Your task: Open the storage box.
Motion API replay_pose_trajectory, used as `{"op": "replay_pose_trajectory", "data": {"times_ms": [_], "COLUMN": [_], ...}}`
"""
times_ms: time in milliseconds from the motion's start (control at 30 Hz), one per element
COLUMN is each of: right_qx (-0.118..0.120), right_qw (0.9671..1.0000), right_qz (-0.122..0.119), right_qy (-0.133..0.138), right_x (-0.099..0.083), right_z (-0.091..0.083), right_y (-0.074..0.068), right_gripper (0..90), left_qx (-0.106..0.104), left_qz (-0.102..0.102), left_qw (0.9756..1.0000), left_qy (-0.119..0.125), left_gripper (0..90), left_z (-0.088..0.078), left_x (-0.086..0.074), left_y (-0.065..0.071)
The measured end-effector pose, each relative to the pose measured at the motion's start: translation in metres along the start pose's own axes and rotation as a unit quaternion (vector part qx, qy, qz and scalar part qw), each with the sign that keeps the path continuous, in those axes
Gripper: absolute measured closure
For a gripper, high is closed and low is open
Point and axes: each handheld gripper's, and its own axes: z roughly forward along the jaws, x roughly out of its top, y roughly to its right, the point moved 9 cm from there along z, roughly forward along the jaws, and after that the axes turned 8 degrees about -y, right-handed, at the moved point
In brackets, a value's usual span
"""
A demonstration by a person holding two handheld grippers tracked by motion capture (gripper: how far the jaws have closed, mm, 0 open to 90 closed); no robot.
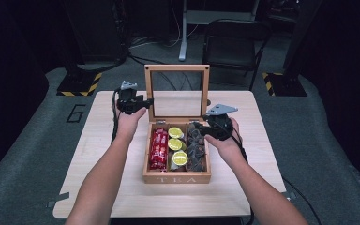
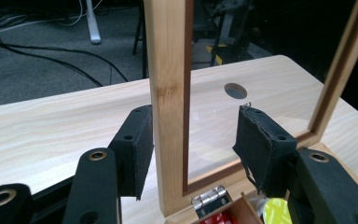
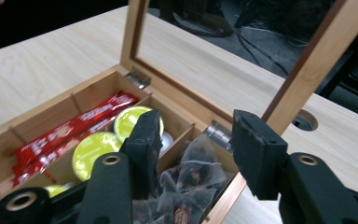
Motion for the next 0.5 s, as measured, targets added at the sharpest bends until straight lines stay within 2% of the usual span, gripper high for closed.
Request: {"op": "replay_pose_trajectory", "data": {"times_ms": [100, 200, 333, 500], "right_qx": [0.008, 0.017, 0.032, 0.040], "right_qw": [1.0000, 0.9998, 0.9995, 0.9987], "right_qz": [-0.001, -0.006, -0.005, -0.031], "right_qy": [-0.003, 0.004, 0.006, 0.000], "right_x": [-0.004, -0.002, 0.001, 0.005], "right_z": [-0.004, -0.009, -0.012, -0.014], "right_y": [-0.006, -0.010, -0.018, -0.028], "right_gripper": [50.6, 49.0, 48.5, 47.8], "left_qx": [-0.006, -0.010, -0.022, -0.038], "left_qz": [0.017, 0.031, 0.035, 0.054], "left_qw": [0.9998, 0.9995, 0.9992, 0.9977], "left_qy": [-0.004, -0.008, -0.006, -0.016], "left_gripper": [49.1, 49.4, 49.4, 49.5], "left_z": [-0.006, -0.011, -0.014, -0.018], "left_x": [0.001, 0.004, 0.004, -0.003], "left_y": [0.004, 0.007, 0.013, 0.023]}}
